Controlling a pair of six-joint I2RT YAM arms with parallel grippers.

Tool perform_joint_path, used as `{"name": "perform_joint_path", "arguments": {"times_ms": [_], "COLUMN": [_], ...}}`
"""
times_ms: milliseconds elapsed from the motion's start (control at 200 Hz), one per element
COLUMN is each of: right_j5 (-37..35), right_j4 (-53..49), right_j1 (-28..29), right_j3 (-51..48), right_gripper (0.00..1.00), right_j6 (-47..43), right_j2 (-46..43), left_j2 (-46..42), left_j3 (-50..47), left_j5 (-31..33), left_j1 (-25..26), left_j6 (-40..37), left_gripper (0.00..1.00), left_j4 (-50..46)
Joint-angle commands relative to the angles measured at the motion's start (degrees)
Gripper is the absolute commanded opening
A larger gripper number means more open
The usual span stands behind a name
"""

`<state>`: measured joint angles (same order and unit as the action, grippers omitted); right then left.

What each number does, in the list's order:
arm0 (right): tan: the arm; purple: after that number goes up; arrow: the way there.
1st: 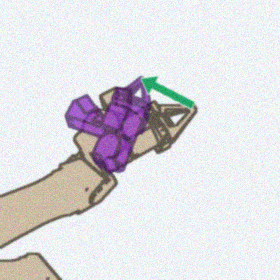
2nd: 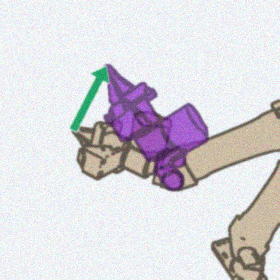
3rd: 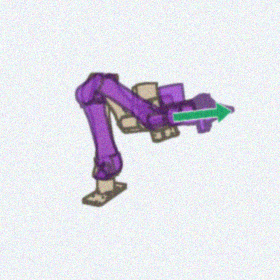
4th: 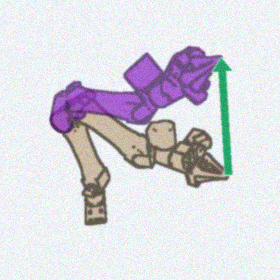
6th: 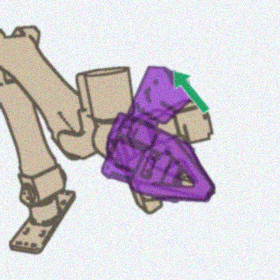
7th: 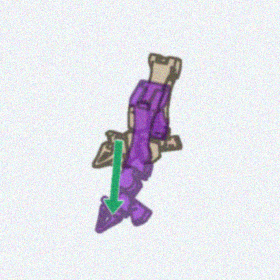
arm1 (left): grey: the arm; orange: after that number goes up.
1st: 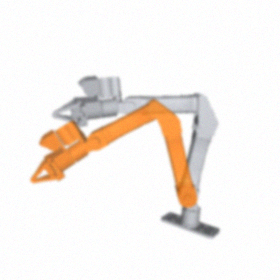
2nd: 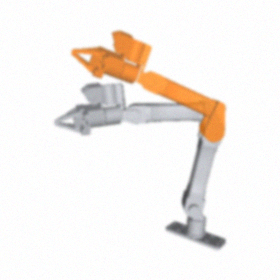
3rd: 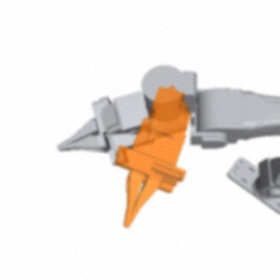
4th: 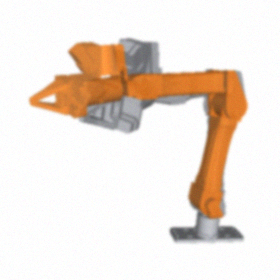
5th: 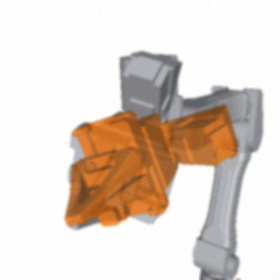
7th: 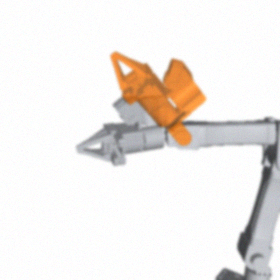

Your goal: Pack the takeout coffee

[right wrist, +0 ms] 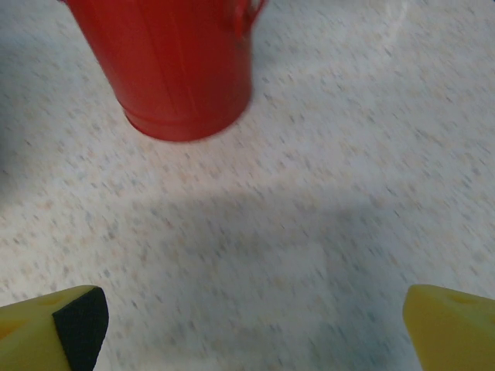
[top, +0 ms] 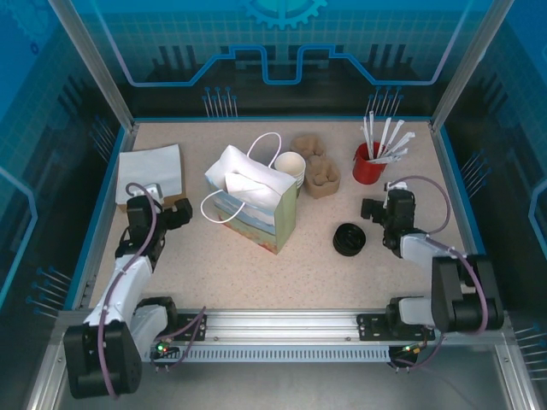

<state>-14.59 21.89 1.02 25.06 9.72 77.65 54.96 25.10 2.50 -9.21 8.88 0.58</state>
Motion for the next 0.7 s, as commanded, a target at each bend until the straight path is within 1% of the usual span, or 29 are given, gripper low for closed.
{"name": "perform_joint_path", "arguments": {"times_ms": [0, 15, 170, 240, 285, 320, 355, 380, 415, 495, 555, 620, 695], "right_j5": [4.87, 5.45, 9.26, 8.14, 7.86, 7.54, 7.52, 7.48, 7.44, 7.35, 7.13, 7.02, 5.93], "right_j4": [13.50, 12.82, 20.34, 27.71, 23.31, 25.03, 23.62, 24.52, 23.75, 23.92, 23.88, 23.76, 23.14], "right_j1": [-0.59, -0.44, 0.30, 1.27, 1.36, 1.46, 1.52, 1.53, 1.51, 1.62, 1.69, 1.85, 2.67], "right_j3": [1.42, 1.71, -1.49, -3.22, -2.05, -2.33, -1.97, -2.15, -1.95, -1.96, -1.95, -1.84, -1.36], "right_gripper": [1.00, 1.00, 1.00, 1.00, 1.00, 1.00, 1.00, 1.00, 1.00, 1.00, 1.00, 1.00, 1.00], "right_j6": [-3.77, -4.09, -6.73, -7.74, -7.24, -7.38, -7.34, -7.33, -7.28, -7.34, -7.41, -7.64, -8.45], "right_j2": [3.54, 3.45, 5.27, 8.79, 7.77, 8.38, 8.04, 8.29, 8.08, 8.18, 8.22, 8.22, 8.44], "left_j2": [2.85, 3.25, 8.05, 10.83, 13.02, 14.59, 16.16, 17.27, 18.36, 21.13, 23.24, 26.37, 31.96], "left_j3": [-1.45, -1.57, -2.46, -2.60, -2.70, -2.72, -2.84, -2.82, -2.10, -2.67, -2.21, -3.62, -5.49], "left_j5": [-1.70, -1.73, -2.71, -2.61, -2.56, -2.54, -2.63, -2.62, -2.77, -2.92, -3.88, -4.23, -3.77], "left_j1": [-0.02, 0.02, 1.29, 2.87, 3.90, 4.69, 5.43, 5.85, 6.62, 8.12, 8.38, 9.12, 9.78], "left_j6": [-0.48, -0.57, -2.64, -4.38, -5.53, -6.16, -6.78, -7.15, -8.09, -10.26, -9.72, -10.25, -11.15], "left_gripper": [0.99, 0.99, 0.99, 0.99, 0.99, 0.99, 0.99, 0.99, 0.99, 0.99, 0.99, 0.99, 0.99], "left_j4": [9.04, 9.55, 17.10, 20.80, 23.23, 25.11, 27.18, 28.91, 28.98, 35.67, 38.15, 44.46, 52.02]}}
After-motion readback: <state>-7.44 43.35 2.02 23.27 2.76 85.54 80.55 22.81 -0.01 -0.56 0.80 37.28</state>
